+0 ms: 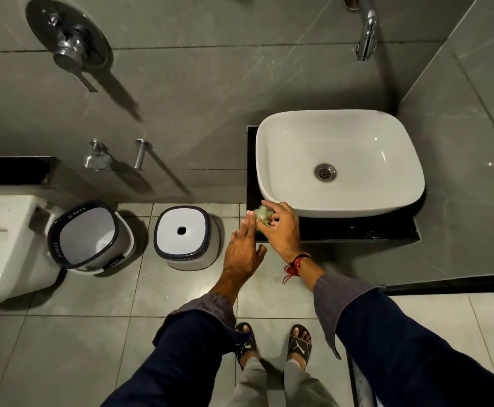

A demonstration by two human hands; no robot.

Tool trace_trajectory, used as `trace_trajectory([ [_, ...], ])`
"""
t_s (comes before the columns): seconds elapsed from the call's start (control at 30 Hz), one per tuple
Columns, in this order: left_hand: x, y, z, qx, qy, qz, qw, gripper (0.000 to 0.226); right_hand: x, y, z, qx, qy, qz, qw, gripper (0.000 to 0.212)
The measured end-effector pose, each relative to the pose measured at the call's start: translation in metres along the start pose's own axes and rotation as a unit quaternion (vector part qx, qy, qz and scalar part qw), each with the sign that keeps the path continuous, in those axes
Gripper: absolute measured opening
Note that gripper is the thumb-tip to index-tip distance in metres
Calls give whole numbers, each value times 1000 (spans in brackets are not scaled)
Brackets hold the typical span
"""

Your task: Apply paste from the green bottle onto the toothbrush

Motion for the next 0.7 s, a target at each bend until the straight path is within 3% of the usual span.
trace_trajectory([
  [0.1,1,-1,0,10,9,8,1000,85,11,-2,6,-18,9,33,999,48],
  [0.2,2,-4,0,96,-17,20,995,85,23,-6,30,-53,115,93,988,45],
  [0.3,0,-7,1,165,-36,16,986,77,28,-1,41,-124,207,23,970,45],
  [0.37,-3,-10,1,181,-44,19,982,76,25,6,39,-126,200,-14,971,43],
  [0.53,-14,-14,-6,187,-47,28,981,79,9,16,33,-178,219,8,959,46],
  [0.7,-23,-21,-2,195,-46,24,979,80,1,13,25,-161,214,5,964,43],
])
Point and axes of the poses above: each hand's wrist, its own x-axis away from the middle knuckle, its own y-axis out of the palm, z = x × y, the point moved 3 cm from there along -x, towards the middle knuckle, and after that the axes turned 8 degrees about -x, right-handed, at the moved point
